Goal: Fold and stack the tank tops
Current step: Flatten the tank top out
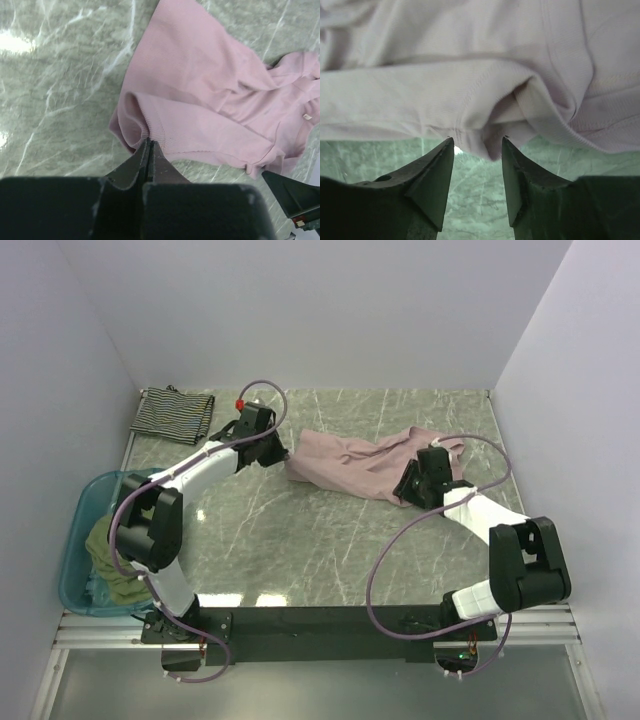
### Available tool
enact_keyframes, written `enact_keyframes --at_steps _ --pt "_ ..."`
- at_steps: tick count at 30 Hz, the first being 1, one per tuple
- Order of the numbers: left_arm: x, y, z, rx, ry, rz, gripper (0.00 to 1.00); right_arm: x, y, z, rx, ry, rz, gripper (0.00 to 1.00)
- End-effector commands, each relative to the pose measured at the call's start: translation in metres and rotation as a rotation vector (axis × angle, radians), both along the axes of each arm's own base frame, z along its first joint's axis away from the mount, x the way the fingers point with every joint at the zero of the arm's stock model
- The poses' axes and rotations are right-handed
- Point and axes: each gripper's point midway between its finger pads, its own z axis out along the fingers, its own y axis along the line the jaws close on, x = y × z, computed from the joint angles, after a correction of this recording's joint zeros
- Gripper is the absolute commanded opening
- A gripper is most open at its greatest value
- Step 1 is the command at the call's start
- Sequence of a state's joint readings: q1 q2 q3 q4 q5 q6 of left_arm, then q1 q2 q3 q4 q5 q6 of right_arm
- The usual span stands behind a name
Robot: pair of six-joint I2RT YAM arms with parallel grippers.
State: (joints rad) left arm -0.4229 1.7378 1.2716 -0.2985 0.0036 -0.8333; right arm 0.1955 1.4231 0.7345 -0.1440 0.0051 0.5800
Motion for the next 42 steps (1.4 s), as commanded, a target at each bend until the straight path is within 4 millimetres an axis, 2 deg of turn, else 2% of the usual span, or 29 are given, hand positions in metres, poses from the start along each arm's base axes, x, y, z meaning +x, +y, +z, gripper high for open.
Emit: enact_keyframes --at_steps 1,8,13,24,27,28,30,31,33,34,36,37,38,39,40,41,42 --pt "-0.002 -0.001 0.019 -0.037 -0.048 0.000 0.01 -0.003 0.012 -0.004 0.025 -0.019 0.040 0.51" --pt "-0.006 -0.002 0.015 -0.043 -0.037 -0.003 0.01 -0.001 0.016 -0.023 0.046 -0.007 0.042 0.51" --pt "-0.006 0.000 0.016 -0.038 -0.041 -0.002 0.01 0.007 0.015 -0.014 0.038 -0.034 0.032 0.46" --pt "-0.003 0.007 0.021 -0.045 -0.049 0.013 0.01 0.022 0.017 -0.017 0.037 -0.021 0.016 0.40" --pt "-0.002 0.007 0.023 -0.048 -0.050 0.012 0.01 0.022 0.016 -0.016 0.034 -0.021 0.008 0.32" --pt "-0.002 0.008 0.024 -0.048 -0.053 0.015 0.01 0.021 0.016 -0.014 0.033 -0.020 0.010 0.24" --pt "0.001 0.011 0.032 -0.055 -0.069 0.024 0.01 0.023 0.016 -0.003 0.039 -0.044 0.008 0.13" --pt "0.003 0.013 0.035 -0.056 -0.075 0.032 0.01 0.026 0.016 0.009 0.041 -0.065 0.008 0.05" --pt "0.007 0.015 0.046 -0.065 -0.096 0.039 0.01 0.029 0.017 0.025 0.045 -0.089 0.016 0.00" --pt "0.010 0.018 0.054 -0.070 -0.114 0.045 0.01 0.035 0.019 0.046 0.047 -0.123 0.024 0.00" --pt "0.017 0.020 0.070 -0.078 -0.156 0.057 0.01 0.040 0.018 0.069 0.041 -0.158 0.031 0.00" --pt "0.020 0.023 0.082 -0.087 -0.187 0.066 0.01 0.046 0.018 0.094 0.036 -0.198 0.035 0.00" --pt "0.023 0.023 0.095 -0.096 -0.218 0.068 0.01 0.049 0.018 0.108 0.034 -0.220 0.039 0.00" --pt "0.025 0.024 0.104 -0.104 -0.241 0.073 0.01 0.058 0.020 0.135 0.039 -0.274 0.043 0.00" --pt "0.027 0.026 0.115 -0.113 -0.271 0.075 0.01 0.058 0.019 0.147 0.028 -0.284 0.052 0.00" --pt "0.033 0.031 0.139 -0.114 -0.338 0.106 0.01 0.062 0.015 0.161 0.011 -0.311 0.037 0.00" --pt "0.038 0.038 0.151 -0.102 -0.378 0.135 0.01 0.067 0.013 0.173 0.000 -0.333 0.034 0.00"
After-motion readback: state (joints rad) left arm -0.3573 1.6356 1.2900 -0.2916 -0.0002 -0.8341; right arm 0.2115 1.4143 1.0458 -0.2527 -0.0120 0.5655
